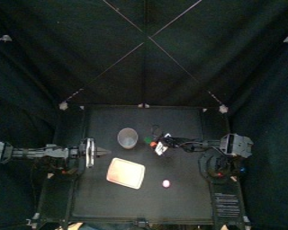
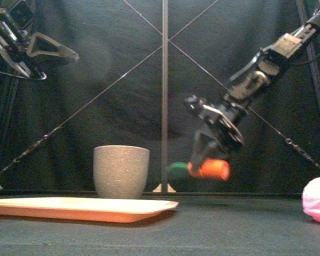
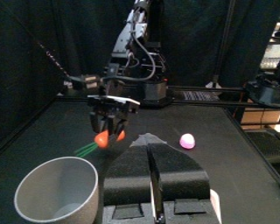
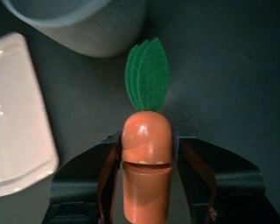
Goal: Pick the carrot then place it in the grey bowl
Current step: Place carrot in the grey bowl
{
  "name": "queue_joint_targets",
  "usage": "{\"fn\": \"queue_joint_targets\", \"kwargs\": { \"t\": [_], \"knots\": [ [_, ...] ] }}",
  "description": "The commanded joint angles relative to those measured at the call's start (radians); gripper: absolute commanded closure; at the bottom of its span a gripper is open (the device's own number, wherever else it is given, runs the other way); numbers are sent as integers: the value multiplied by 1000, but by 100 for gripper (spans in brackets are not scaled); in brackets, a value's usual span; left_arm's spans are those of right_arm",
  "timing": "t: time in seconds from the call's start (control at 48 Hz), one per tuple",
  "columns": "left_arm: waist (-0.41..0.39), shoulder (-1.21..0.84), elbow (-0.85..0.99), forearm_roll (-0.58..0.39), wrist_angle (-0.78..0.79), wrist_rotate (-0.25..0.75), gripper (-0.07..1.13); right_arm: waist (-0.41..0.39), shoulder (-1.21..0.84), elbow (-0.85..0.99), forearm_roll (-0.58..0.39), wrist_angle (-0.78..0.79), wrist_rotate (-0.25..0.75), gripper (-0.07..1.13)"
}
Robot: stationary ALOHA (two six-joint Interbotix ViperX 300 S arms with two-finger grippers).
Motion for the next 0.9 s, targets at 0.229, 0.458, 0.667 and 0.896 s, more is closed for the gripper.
{"fn": "queue_joint_targets", "kwargs": {
  "t": [0.229, 0.458, 0.667, 0.896],
  "knots": [
    [-2, 2, -21, 0, 5, 2, 108, 43, 28, -362, -107, 199, -6, 78],
    [-2, 2, -21, 0, 6, 2, 108, 35, 184, -580, -163, 219, -12, 78],
    [-2, 0, -21, 0, 14, 0, 108, 15, 318, -741, -199, 327, -15, 76],
    [-2, -3, -21, 0, 21, 0, 108, 23, 359, -808, -253, 379, -15, 43]
  ]
}}
